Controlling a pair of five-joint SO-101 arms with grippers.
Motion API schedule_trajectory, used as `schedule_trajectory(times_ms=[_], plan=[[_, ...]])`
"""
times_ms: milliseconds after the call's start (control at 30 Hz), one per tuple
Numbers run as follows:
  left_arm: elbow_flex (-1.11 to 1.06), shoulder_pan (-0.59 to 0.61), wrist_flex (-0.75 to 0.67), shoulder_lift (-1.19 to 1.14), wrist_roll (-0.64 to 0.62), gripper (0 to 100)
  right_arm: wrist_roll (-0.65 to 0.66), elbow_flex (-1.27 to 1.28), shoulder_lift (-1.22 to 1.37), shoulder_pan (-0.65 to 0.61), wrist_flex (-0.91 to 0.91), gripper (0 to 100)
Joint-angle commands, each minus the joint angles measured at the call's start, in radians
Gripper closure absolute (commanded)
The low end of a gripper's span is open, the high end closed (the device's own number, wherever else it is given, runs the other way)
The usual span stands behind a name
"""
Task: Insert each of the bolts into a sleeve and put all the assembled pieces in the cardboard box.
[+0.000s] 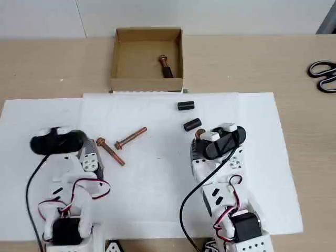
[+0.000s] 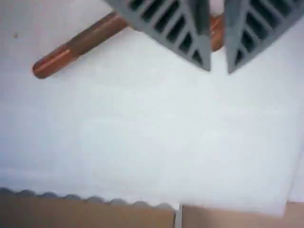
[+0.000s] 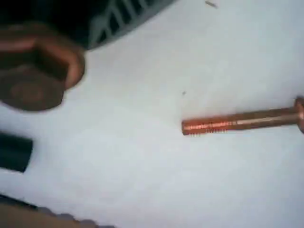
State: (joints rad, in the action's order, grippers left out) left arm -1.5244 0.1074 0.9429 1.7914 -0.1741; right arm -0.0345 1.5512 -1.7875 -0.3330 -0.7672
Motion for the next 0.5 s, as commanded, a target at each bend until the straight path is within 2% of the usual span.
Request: schedule_trajectory(times_ms=[0, 233, 467], plan=[[-0.059, -0.023, -0.063, 0.008, 0.002, 99, -0.014, -0.014, -0.001, 0.018, 0.061, 99.6], [-0.125, -0.043, -0.064, 0.008, 0.002, 99, -0.014, -0.097, 0.068, 0.065, 0.076, 99.6], [-0.157, -0.043, -0.103, 0.008, 0.002, 99, -0.014, -0.315, 0.446, 0.070, 0.189, 99.6]])
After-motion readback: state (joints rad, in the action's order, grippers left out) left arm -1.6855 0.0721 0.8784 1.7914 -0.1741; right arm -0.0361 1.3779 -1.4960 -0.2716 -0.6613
